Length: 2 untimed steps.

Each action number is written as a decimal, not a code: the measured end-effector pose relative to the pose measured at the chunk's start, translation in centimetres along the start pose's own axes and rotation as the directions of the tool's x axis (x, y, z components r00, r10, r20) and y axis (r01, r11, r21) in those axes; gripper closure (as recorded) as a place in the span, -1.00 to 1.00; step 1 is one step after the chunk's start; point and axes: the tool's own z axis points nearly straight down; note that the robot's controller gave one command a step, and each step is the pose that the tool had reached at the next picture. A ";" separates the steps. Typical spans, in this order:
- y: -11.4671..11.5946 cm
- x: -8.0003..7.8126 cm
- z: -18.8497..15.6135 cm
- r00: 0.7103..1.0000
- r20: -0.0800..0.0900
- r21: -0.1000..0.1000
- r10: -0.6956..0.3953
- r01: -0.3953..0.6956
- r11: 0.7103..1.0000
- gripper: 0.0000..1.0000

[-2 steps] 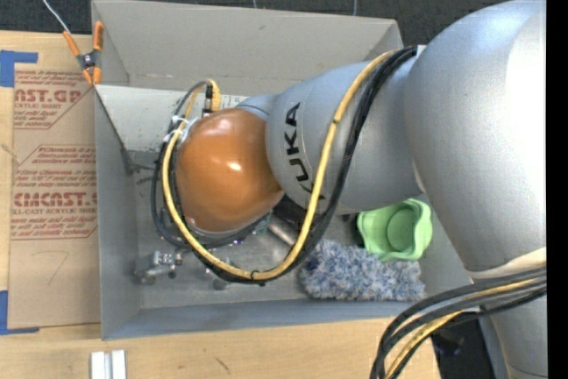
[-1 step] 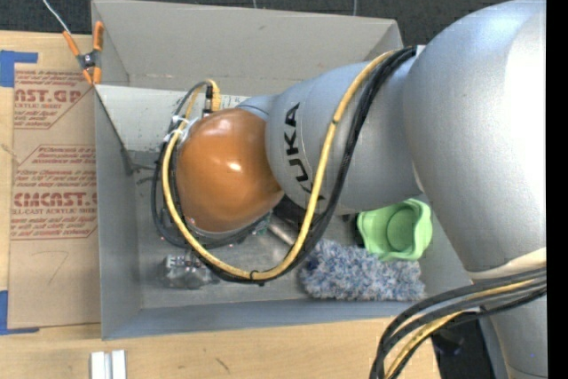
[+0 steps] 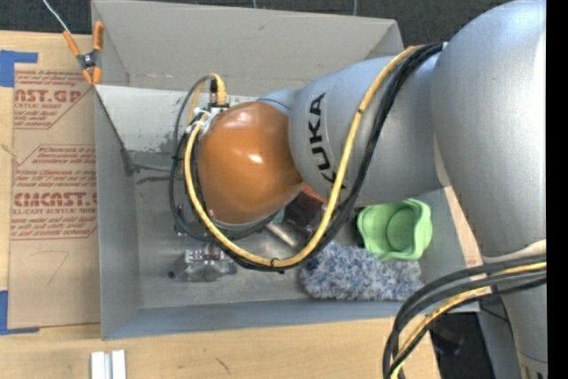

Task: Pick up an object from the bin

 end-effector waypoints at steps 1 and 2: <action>0.0 -1.7 -2.8 1.000 0.005 0.002 -0.029 0.029 1.000 1.00; -3.1 -3.4 -7.1 0.997 0.011 0.009 -0.071 0.071 0.997 1.00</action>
Offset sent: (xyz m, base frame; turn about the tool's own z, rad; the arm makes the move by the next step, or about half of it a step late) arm 0.0013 0.0148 0.0271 -0.0303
